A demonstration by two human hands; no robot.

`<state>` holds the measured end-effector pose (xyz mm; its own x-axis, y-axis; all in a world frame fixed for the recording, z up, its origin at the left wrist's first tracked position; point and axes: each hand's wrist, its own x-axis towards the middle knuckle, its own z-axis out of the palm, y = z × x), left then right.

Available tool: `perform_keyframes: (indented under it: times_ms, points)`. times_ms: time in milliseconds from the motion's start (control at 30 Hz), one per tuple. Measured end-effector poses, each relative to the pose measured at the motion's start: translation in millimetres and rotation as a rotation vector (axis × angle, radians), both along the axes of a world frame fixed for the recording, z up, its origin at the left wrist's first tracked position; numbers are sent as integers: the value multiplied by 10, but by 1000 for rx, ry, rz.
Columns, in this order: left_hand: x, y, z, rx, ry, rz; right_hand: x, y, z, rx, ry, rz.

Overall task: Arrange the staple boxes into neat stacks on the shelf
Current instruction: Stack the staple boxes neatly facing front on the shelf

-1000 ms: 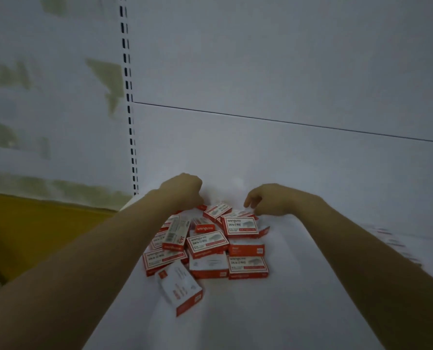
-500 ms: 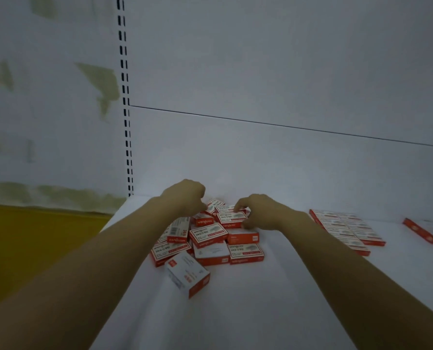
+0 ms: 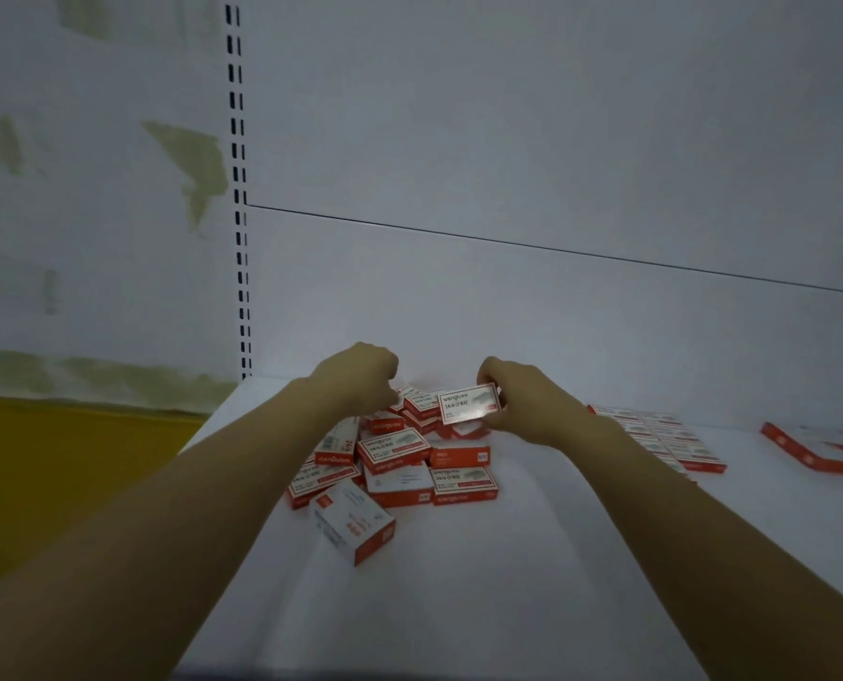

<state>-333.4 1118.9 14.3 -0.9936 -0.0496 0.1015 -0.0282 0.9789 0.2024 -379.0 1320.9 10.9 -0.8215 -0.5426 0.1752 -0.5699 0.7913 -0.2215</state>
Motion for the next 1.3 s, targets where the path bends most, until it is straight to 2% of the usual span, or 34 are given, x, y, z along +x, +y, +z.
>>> perform_keyframes:
  times_ms: [167,400,833,1067,1300]
  points:
    - [-56,240,33,-12,4,-68,72,259,69,-76,73,-50]
    - [-229,737,89,-48,12,-192,206,819,115,-67,87,-209]
    - [-508,2200,21,-91,37,-409,507,2288,55,-56,68,-527]
    - [-768,3057,-5,-69,65,-436,251,3126,-7,-23,72,-537]
    - [-970,3554,-32,-16,77,-358,-248,3509,19,-89,78,-386]
